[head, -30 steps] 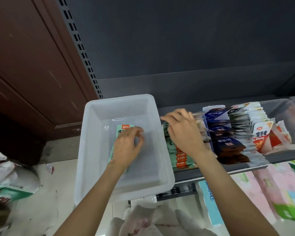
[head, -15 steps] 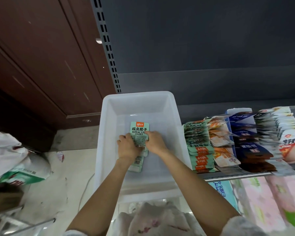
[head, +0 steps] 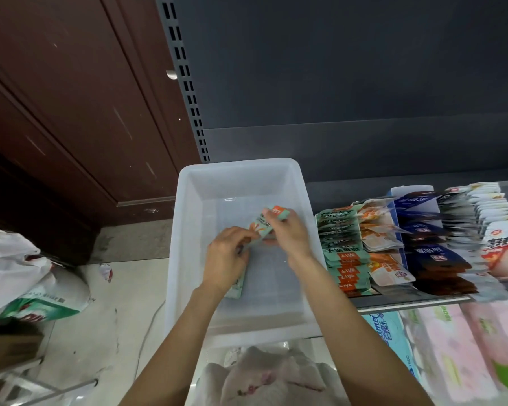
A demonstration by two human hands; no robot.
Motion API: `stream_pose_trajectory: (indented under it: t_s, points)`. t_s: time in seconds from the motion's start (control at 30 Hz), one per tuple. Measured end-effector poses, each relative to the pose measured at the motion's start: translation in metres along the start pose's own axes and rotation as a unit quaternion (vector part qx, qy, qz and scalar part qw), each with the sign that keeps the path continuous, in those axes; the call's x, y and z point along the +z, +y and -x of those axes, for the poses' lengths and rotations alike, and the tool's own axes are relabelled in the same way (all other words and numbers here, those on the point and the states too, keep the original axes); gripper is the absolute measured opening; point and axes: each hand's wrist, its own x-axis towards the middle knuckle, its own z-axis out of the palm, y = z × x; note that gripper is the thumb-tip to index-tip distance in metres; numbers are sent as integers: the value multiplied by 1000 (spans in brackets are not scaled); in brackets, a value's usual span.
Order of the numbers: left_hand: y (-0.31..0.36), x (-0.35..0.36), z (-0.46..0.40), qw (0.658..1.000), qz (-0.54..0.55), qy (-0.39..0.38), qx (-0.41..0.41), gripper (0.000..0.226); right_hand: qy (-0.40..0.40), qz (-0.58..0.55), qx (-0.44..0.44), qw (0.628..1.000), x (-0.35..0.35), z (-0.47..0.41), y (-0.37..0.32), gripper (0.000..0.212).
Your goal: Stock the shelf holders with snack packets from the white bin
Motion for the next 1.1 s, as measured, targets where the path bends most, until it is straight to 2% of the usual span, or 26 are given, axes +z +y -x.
stream_pose_trajectory:
  t_s: [0.03,0.07,0.1,0.17,0.23,0.33,0.4,0.43,0.47,0.53,0.6,0.63,0.73,0.8,0.87,1.0,1.1]
  points:
    - [4,-4,1,997,-30,2,70,43,-8,-13,-18,1000,-12,5,-9,13]
    - [7,-7,1,991,-50,3,127,42,-24,-15,-35,999,-24,12,-18,9]
    - [11,-12,0,984,-58,0,169,36,-41,-15,-53,998,-38,20,-28,14]
    - [21,-20,-6,974,-53,-16,221,24,-52,0,-101,994,-63,37,-44,17]
    - [34,-23,-13,971,-46,-28,234,26,-19,66,-151,986,-87,52,-55,20]
    - [61,-13,-25,977,-15,31,209,21,82,109,-203,970,-125,69,-62,20]
    - [78,1,-34,986,41,58,152,20,143,52,-220,964,-152,72,-63,19]
    - [86,9,-40,990,63,44,117,23,169,27,-220,960,-165,72,-63,20]
    - [93,18,-45,994,69,10,81,28,193,13,-221,956,-177,70,-63,21]
    - [102,39,-56,993,32,-107,26,47,231,8,-228,946,-195,66,-65,21]
    - [106,59,-61,977,-39,-209,15,60,245,30,-242,939,-204,60,-70,20]
    - [105,67,-62,971,-69,-229,23,58,245,54,-252,935,-206,57,-74,20]
    - [104,75,-55,972,-99,-200,67,32,217,144,-312,914,-203,44,-84,21]
    - [104,73,-48,972,-98,-186,102,26,185,240,-355,884,-197,35,-86,19]
    - [103,70,-41,972,-89,-179,122,25,136,332,-393,847,-187,28,-83,19]
    - [102,70,-37,978,-80,-159,112,23,69,491,-445,745,-167,18,-67,24]
    - [104,71,-35,982,-88,-125,109,20,8,534,-408,741,-158,11,-52,28]
